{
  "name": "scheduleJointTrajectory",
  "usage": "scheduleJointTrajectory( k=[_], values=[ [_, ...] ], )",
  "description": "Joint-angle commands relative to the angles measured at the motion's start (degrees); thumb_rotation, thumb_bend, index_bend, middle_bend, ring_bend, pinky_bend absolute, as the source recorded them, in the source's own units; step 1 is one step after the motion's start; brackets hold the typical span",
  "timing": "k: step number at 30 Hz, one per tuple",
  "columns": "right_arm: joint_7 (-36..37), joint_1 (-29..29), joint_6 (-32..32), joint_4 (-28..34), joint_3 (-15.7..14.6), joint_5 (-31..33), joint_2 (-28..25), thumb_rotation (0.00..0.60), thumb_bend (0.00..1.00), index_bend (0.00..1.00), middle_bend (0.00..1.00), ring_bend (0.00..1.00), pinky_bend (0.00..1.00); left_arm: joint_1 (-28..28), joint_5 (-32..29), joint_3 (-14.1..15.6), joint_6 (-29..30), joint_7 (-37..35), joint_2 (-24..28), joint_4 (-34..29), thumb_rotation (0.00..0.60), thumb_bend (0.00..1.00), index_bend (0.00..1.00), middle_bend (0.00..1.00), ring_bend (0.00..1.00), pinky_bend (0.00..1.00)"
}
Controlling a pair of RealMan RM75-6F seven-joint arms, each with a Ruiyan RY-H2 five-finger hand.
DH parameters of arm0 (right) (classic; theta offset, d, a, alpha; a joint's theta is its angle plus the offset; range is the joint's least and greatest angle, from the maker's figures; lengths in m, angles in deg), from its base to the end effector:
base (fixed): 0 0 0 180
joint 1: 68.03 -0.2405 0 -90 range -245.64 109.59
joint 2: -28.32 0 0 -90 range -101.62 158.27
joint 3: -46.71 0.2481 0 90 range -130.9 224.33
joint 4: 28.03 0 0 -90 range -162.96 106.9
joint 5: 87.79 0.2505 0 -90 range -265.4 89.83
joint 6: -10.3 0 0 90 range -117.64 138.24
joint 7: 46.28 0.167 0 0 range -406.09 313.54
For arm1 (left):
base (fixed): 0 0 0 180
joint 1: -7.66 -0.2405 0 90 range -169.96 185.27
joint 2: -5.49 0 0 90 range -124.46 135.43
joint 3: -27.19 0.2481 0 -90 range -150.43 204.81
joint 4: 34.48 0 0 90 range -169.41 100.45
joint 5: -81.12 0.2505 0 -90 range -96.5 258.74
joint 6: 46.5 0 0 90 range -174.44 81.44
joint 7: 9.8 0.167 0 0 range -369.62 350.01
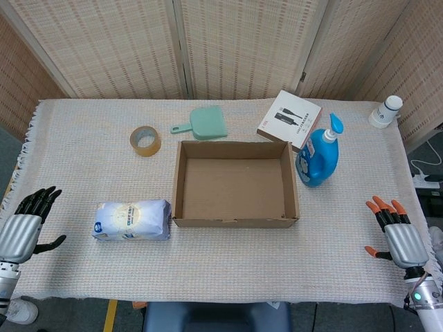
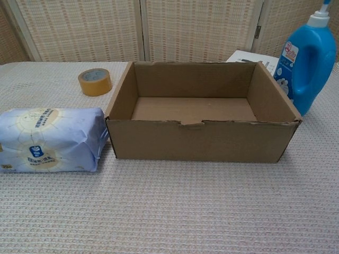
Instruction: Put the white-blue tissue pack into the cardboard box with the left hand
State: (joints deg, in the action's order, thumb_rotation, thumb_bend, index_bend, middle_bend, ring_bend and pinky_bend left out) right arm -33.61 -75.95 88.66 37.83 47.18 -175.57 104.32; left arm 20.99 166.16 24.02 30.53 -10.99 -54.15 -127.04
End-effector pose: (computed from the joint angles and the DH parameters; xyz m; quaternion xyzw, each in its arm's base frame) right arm -0.3941 -0.2220 0.0822 0.6327 -0.4042 0.3466 0.5623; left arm -0.3055 0.2551 0.1258 -0.6490 -0.3675 -0.3730 0.5519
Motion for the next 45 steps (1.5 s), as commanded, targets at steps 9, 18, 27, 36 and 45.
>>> scheduleJointTrajectory(
  k=[9, 18, 27, 36, 45],
  values=[
    [0.3, -0.1, -0.1, -0.4, 0.1, 0.2, 0.1, 0.600, 0.00, 0.10, 0.00, 0.00, 0.00, 4.7, 1.0, -0.7, -5.6, 9.2, 2.6, -12.4, 0.600, 0.18, 0.00, 0.00, 0.00, 0.09],
    [0.3, -0.1, -0.4, -0.7, 0.3, 0.6, 0.2, 0.600, 0.00, 0.10, 0.00, 0.00, 0.00, 9.6, -0.5, -0.4, -13.6, 14.1, 0.8, -15.3, 0.600, 0.18, 0.00, 0.00, 0.00, 0.07],
    [0.3, -0.3, -1.2, -1.3, 0.5, 1.2, 0.4, 0.600, 0.00, 0.10, 0.00, 0.00, 0.00, 13.8, -7.3, -0.7, -21.1, 16.3, 0.6, -16.6, 0.600, 0.18, 0.00, 0.00, 0.00, 0.05],
    [0.4, -0.4, -1.7, -1.8, 0.8, 1.8, 0.5, 0.600, 0.00, 0.10, 0.00, 0.00, 0.00, 16.0, -10.6, -1.3, -22.1, 18.1, -4.5, -12.6, 0.600, 0.17, 0.00, 0.00, 0.00, 0.05],
    [0.7, -0.5, -2.0, -2.2, 1.0, 2.1, 0.6, 0.600, 0.00, 0.10, 0.00, 0.00, 0.00, 17.7, -10.8, -1.1, -23.7, 15.7, -6.5, -8.8, 0.600, 0.17, 0.00, 0.00, 0.00, 0.05]
  ],
)
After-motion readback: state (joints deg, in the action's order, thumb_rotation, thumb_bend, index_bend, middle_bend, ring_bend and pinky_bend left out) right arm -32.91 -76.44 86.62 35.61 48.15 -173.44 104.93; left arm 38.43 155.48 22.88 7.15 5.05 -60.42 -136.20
